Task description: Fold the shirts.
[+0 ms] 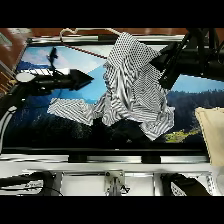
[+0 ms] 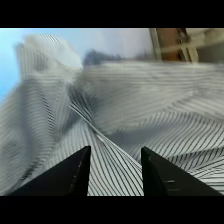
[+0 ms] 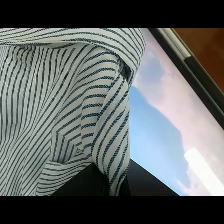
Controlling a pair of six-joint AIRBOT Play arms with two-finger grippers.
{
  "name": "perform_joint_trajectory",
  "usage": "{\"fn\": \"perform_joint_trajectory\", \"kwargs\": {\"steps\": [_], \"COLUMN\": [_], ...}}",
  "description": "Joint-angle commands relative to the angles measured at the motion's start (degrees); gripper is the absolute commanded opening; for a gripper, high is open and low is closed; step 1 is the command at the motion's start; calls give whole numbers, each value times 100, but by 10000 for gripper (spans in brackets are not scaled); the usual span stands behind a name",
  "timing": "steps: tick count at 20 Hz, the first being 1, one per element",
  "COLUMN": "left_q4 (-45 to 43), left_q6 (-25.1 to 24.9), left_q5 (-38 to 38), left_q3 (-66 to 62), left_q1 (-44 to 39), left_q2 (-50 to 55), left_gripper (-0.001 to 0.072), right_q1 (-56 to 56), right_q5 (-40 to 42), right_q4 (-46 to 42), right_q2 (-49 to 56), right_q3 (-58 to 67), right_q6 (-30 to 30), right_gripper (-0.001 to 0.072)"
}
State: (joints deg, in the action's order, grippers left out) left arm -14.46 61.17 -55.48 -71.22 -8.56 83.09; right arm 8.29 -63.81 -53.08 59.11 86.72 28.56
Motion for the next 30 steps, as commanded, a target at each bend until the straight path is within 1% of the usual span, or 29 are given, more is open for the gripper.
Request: {"fn": "perform_joint_trajectory", "kwargs": {"steps": [1,3,7,11,14,15,17,19,21,22,24,27,30], "left_q4": [166,529,876,1716,2094,2116,2114,2114,2109,2083,1939,1493,1486], "left_q6": [177,164,98,-413,-732,-767,-820,-879,-1099,-1128,-1126,-1086,-942], "left_q5": [533,739,1165,1296,1427,1458,1449,1381,1235,1226,1220,1185,1176], "left_q3": [-2,-4,-4,-4,-7,-9,-11,-17,-17,-17,-15,-15,-15], "left_q1": [-647,-887,-1054,-1097,-1073,-1058,-1027,-986,-841,-704,-317,382,925], "left_q2": [457,743,1080,1305,1320,1320,1320,1314,1224,1113,824,413,245], "left_gripper": [412,412,412,411,399,368,52,53,51,51,51,50,50], "right_q1": [2,2,2,2,2,2,2,2,0,-2,-2,-2,-2], "right_q5": [-11,-31,-52,-275,-479,-511,-538,-518,-511,-474,-380,-289,-378], "right_q4": [0,2,0,0,-50,-109,-190,-308,-577,-695,-778,-817,-828], "right_q2": [2,2,2,2,0,0,0,0,0,0,-2,-7,-17], "right_q3": [0,0,0,0,0,0,0,0,0,0,0,0,0], "right_q6": [76,79,96,103,120,122,125,125,164,225,249,247,247], "right_gripper": [86,86,86,86,86,86,86,86,86,87,87,87,87]}}
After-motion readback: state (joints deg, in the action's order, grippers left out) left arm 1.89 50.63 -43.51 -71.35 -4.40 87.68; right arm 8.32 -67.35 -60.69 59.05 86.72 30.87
